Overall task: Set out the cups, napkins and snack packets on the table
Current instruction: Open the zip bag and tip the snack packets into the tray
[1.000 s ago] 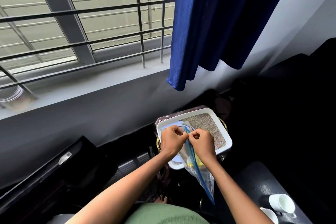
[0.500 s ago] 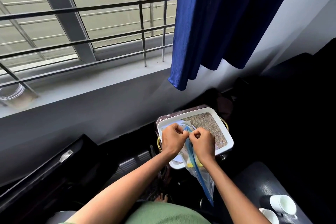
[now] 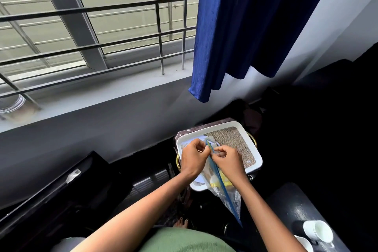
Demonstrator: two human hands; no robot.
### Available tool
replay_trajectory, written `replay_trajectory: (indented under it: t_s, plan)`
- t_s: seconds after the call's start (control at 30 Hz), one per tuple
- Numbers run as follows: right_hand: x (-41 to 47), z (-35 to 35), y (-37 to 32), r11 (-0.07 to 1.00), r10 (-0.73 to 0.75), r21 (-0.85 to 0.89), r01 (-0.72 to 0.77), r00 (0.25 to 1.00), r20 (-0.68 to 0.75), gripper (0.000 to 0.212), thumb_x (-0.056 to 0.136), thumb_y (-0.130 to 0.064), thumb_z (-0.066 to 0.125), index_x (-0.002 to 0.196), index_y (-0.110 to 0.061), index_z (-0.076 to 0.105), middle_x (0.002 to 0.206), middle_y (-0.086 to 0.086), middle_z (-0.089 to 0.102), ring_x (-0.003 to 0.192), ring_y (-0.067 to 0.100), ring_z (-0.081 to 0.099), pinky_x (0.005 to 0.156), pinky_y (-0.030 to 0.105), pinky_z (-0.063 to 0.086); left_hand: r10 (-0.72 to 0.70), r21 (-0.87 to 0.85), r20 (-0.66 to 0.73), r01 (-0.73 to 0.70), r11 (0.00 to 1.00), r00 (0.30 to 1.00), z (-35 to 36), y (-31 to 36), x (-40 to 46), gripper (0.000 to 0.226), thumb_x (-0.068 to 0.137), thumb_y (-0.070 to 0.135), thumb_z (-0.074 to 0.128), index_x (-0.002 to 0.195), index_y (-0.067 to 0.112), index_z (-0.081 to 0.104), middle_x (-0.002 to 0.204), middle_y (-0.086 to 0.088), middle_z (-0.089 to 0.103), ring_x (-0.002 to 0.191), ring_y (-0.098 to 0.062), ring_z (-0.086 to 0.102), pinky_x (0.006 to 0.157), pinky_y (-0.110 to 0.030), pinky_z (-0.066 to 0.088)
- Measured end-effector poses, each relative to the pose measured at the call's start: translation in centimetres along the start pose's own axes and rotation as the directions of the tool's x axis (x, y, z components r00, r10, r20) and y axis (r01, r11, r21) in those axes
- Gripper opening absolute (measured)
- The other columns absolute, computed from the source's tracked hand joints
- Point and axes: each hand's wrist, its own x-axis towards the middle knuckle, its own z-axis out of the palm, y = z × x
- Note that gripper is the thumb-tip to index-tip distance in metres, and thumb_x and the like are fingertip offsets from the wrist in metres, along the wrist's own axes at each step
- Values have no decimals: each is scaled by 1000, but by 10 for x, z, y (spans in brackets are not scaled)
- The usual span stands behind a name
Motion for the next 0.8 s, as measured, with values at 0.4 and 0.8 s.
replay_trajectory:
  t_s: [0.4,0.8]
  plan:
    - [-10,1,10,998,58,34,-55,995,-76,14,82,-14,66,68,-16,64,61,-6,62,65,18,60,64,27,45,-293,-50,177,306,951,939,9,-8,-5,18,76,31,71,66,20,61,70,-1,67,61,-11,67,45,-30,56]
    - [-1,1,15,952,214,262,-156,954,-210,13,80,-1,60,69,4,64,68,22,66,76,44,66,76,57,54,-342,-172,118,358,918,932,4,-10,3,13,83,9,63,71,9,65,74,-5,67,64,-12,65,53,-26,53]
